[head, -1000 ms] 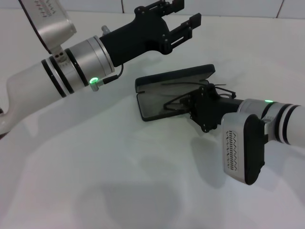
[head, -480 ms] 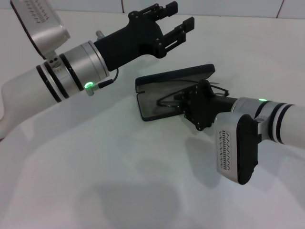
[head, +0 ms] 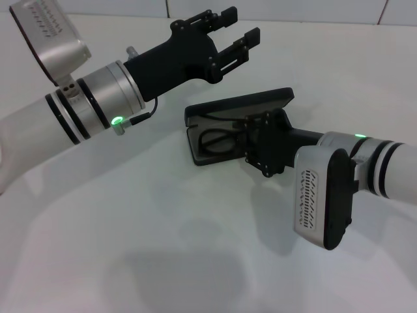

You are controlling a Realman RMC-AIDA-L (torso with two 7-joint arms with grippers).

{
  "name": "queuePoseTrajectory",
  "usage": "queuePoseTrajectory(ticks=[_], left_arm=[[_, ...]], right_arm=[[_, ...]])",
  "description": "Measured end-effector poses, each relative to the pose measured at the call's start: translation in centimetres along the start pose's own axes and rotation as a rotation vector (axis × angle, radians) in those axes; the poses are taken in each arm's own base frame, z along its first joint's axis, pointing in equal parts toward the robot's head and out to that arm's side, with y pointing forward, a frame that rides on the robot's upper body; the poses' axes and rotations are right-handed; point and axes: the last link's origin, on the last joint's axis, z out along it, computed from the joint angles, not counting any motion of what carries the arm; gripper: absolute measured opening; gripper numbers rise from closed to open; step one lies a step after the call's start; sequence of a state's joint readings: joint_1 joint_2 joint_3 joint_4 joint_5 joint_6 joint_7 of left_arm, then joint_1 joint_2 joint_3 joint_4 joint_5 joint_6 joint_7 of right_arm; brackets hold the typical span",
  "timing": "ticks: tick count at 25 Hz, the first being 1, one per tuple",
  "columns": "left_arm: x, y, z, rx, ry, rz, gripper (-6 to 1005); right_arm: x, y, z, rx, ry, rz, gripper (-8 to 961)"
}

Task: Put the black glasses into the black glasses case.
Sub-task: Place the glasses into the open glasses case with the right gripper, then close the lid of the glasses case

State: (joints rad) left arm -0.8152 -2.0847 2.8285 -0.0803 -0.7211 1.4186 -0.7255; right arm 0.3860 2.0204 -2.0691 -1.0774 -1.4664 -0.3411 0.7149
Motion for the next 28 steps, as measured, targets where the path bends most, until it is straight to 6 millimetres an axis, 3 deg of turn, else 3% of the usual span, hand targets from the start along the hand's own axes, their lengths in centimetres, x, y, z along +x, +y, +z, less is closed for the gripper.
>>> queuePoseTrajectory(ticks=[7, 12, 18, 22, 26, 28], left_arm=[[0.0, -0.1, -0.1, 0.002, -0.002, 0.002, 563], [-0.1, -0.8, -0.8, 0.019, -0.032, -0.008, 563], [-0.2, -2.4, -0.5, 0.052, -0.128, -0.076, 562], [-0.7, -3.5, 1.4, 0.064, -0.294, -0.099, 563], [-1.3, -3.9, 3.8, 0.067, -0.464, -0.068, 563], [-1.5, -4.0, 4.1, 0.071, -0.498, -0.061, 562]], right_arm=[[-0.5, 0.4, -1.0, -0.005, -0.038, 0.051, 339], [-0.4, -0.1, -3.7, -0.070, -0.173, 0.180, 346], [3.5, -0.4, -9.6, -0.225, -0.253, 0.425, 355], [6.0, -0.7, -13.5, -0.189, -0.327, 0.590, 361], [7.8, -0.6, -15.8, -0.119, -0.375, 0.709, 367], [8.6, -0.2, -16.4, -0.079, -0.371, 0.758, 370]])
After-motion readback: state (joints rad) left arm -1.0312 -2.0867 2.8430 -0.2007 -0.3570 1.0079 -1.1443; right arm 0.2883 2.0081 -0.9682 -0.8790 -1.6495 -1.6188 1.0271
